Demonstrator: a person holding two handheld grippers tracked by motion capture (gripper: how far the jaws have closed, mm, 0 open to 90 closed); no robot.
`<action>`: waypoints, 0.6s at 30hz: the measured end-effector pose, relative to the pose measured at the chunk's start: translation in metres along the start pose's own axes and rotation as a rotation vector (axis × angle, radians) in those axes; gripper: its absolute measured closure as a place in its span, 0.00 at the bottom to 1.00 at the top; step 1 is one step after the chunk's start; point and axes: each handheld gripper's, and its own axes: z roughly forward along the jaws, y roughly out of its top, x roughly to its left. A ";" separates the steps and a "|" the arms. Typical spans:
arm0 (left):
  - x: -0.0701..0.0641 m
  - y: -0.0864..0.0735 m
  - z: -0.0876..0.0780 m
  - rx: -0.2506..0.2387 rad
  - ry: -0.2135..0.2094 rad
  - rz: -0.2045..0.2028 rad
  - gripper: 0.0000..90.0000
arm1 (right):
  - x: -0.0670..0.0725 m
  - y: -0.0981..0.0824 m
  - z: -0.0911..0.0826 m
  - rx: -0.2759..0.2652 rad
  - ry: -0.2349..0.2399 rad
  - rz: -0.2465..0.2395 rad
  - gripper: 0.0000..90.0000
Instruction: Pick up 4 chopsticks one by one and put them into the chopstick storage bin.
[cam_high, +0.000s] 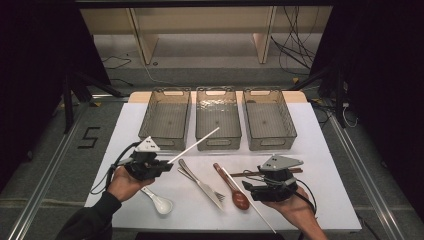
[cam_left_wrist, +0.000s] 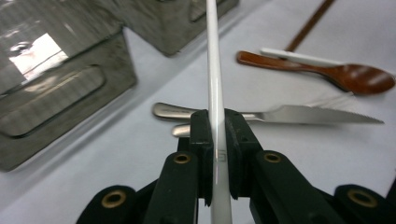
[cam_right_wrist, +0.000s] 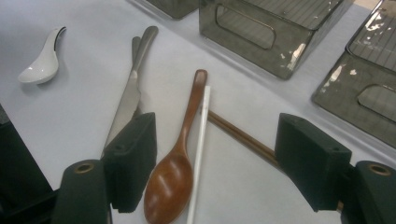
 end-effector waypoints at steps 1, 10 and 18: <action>0.005 0.001 -0.001 -0.013 0.010 -0.019 0.92 | 0.000 -0.001 0.000 0.006 -0.002 0.001 0.34; 0.041 0.017 -0.003 -0.047 0.088 -0.103 0.92 | 0.001 -0.004 0.001 0.021 0.007 -0.004 0.34; 0.070 0.030 0.002 -0.074 0.143 -0.178 0.92 | 0.002 -0.006 0.002 0.031 0.009 0.001 0.33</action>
